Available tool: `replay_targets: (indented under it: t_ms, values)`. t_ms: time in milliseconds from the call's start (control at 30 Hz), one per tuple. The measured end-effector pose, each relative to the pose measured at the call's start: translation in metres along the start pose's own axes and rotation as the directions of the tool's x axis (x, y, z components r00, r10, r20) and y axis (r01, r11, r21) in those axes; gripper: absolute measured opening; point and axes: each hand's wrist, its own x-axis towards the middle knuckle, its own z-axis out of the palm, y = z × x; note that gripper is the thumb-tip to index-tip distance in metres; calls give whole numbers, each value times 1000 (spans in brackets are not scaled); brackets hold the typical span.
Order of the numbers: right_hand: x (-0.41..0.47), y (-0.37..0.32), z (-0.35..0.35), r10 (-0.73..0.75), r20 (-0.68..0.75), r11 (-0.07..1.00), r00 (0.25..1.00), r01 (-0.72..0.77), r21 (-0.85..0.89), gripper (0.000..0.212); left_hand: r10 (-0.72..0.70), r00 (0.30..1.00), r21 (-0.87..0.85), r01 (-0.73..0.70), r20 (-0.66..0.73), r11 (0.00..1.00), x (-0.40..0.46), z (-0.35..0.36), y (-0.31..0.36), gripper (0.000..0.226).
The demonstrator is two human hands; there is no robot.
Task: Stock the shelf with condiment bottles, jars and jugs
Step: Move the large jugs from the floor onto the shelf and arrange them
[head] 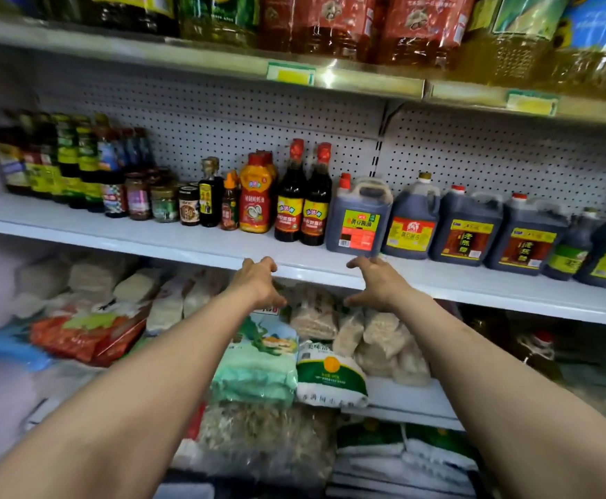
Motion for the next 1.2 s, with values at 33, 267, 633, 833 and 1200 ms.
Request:
replay_targets:
  t_ms: [33, 267, 633, 833, 1200]
  values:
    - [-9, -12, 6, 17, 5, 1000, 1000, -17, 2, 82, 15, 1000, 10, -15, 16, 1000, -6, -1, -12, 75]
    - [-77, -93, 72, 169, 71, 983, 983, -163, -80, 87, 66, 988, 55, -74, 139, 996, -59, 4, -105, 81]
    - [-176, -140, 208, 253, 346, 964, 904, -267, -6, 74, -44, 925, 72, 18, 376, 997, -161, 78, -229, 74]
    - [-206, -133, 283, 251, 458, 960, 853, -279, -6, 68, -165, 877, 92, 138, 452, 986, -205, 125, -278, 76]
    - [-309, -95, 486, 267, 658, 875, 704, -463, 141, 54, -305, 796, 91, 304, 522, 948, -277, 293, -367, 61]
